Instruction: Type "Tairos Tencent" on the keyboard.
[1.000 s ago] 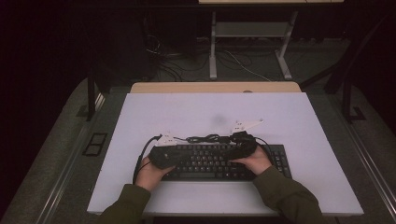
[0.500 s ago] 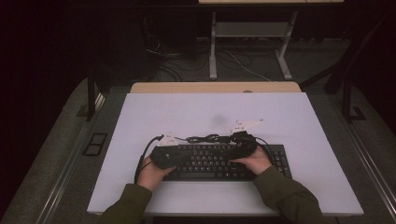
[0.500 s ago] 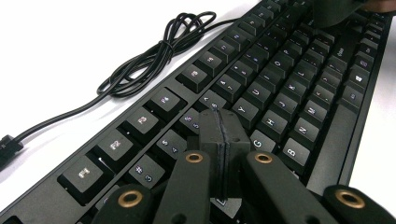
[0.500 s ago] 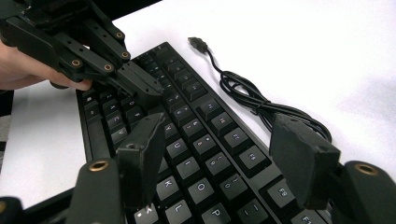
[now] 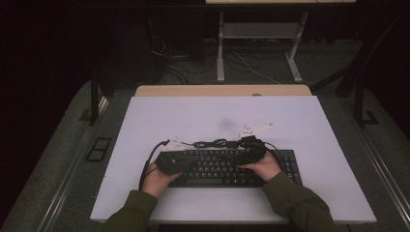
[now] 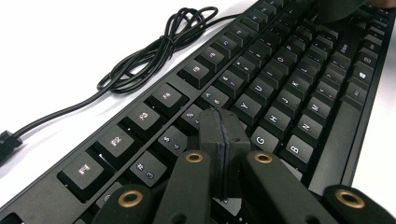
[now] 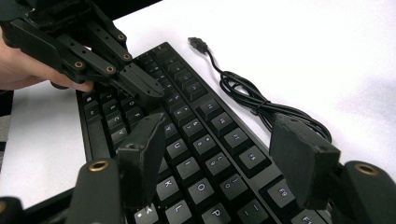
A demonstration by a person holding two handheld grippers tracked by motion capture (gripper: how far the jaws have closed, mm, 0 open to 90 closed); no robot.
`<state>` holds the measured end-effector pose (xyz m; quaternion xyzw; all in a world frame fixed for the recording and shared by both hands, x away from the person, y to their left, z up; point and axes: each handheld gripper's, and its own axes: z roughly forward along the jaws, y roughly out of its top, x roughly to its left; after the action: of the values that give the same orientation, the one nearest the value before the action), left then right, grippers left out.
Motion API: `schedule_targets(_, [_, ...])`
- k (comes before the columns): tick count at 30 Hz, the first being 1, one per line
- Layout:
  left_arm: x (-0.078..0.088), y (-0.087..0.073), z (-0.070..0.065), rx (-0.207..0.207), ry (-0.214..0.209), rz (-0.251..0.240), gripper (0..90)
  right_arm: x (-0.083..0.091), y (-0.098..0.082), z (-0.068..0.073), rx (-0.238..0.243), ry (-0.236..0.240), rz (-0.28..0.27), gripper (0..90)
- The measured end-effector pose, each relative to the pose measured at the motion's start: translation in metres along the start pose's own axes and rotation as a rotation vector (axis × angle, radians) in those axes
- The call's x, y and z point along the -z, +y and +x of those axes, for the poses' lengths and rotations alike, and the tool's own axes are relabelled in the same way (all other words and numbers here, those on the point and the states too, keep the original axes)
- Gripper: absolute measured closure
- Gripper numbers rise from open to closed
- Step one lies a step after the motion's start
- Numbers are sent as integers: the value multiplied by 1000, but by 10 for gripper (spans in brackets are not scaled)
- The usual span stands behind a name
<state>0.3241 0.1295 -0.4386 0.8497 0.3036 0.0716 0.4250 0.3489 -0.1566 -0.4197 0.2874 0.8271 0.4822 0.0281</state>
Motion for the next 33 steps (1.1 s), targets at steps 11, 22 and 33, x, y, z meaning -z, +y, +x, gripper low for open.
schedule_targets(11, [3, 1, -1, -11, -8, -14, 887, 1, 1, 0, 2, -3, -4, 354])
schedule_targets(22, [12, 2, -1, 0, -19, -48, 807, 4, 1, -1, 3, -3, -8, 354])
schedule_targets(33, [24, -3, 0, 6, -1, -66, 580, 4, 1, 0, -4, 1, -3, 381])
